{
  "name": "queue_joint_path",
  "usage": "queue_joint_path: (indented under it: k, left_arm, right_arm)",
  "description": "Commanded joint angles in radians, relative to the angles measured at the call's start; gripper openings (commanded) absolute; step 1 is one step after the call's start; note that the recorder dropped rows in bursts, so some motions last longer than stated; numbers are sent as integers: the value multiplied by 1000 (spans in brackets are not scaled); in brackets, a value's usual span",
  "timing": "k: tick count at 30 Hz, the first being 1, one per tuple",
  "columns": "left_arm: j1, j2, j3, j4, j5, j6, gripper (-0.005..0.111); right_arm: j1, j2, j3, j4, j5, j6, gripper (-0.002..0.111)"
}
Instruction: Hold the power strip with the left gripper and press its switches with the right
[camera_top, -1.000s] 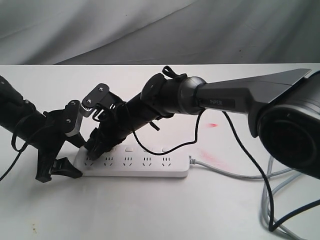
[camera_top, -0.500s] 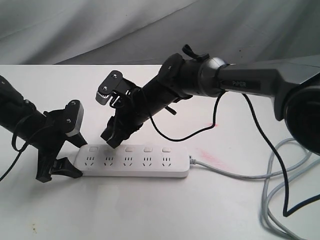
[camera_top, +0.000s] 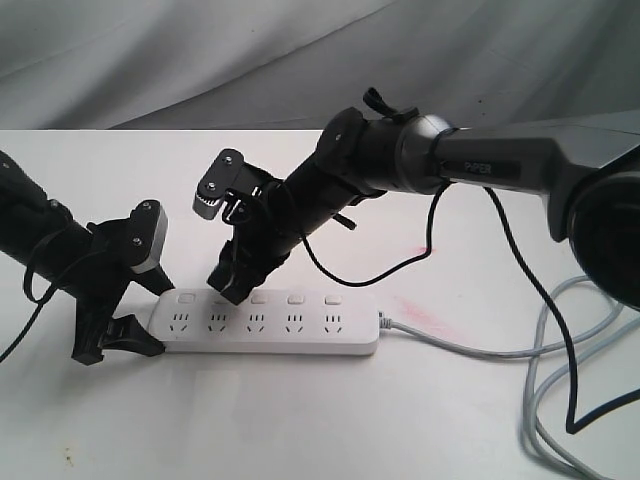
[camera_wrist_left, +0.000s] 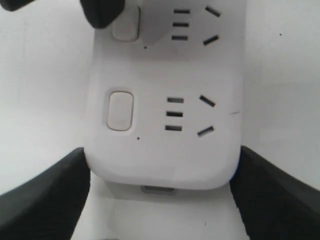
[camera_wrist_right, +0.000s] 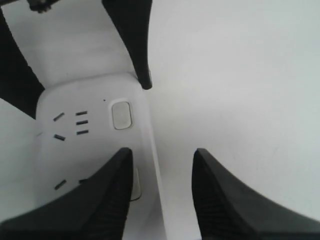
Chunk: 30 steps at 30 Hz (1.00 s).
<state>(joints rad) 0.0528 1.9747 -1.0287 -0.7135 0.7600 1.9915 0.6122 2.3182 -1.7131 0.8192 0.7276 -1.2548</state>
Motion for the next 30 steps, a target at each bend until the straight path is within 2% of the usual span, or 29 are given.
queue_joint_path:
  k: [1,30]
  left_arm:
    - [-6,4,-7,-2,2,-1,40]
    - [-6,4,-7,-2,2,-1,40]
  right_arm:
    - [-5,-8,6,-8,-2,-1,37]
    - [-4,28,6,-54,13,-28,37]
